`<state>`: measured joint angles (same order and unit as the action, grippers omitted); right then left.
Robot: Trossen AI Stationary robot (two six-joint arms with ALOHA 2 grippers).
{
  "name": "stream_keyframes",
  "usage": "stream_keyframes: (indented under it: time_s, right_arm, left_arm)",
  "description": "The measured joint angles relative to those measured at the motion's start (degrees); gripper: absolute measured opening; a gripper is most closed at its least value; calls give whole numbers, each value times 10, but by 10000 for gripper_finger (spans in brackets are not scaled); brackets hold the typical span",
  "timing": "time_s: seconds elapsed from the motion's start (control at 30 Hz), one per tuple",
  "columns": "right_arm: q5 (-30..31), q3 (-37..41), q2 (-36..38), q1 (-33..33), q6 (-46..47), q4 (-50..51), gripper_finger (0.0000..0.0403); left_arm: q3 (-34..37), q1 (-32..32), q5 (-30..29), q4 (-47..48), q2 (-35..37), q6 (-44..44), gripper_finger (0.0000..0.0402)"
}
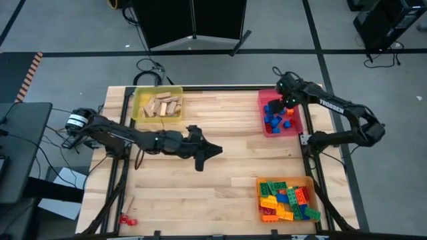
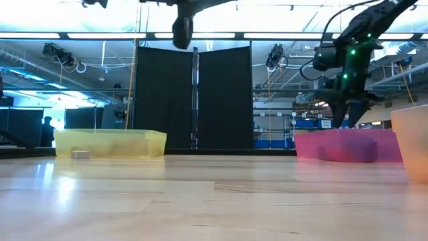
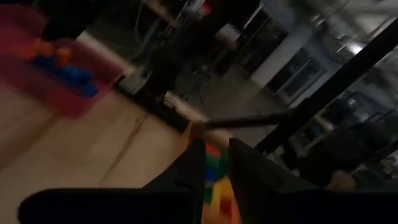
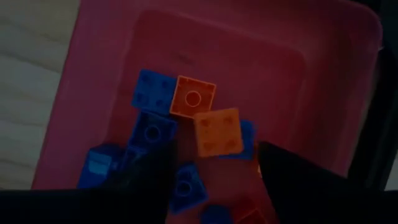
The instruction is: Sort blocks by size
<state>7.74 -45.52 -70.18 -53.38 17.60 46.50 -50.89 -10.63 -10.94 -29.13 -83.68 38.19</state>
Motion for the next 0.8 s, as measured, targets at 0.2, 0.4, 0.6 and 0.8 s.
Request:
stream_keyframes:
  time_s: [0.2,0.4,0.6,0.8]
  right_arm:
    - [-4,0,-1,-1,-9,1,268]
    - [-13,0,28,1,-13,17,296]
    - [-63,0,69,4,-22,17,308]
    - [-112,0,103,25,-15,18,304]
  left_arm:
    - [0,-3,-18,117,53,11,42]
    - [0,-8,-54,262,107,49,7]
    - [0,-6,-70,439,134,116,7]
    - [0,-6,-63,527,124,177,8]
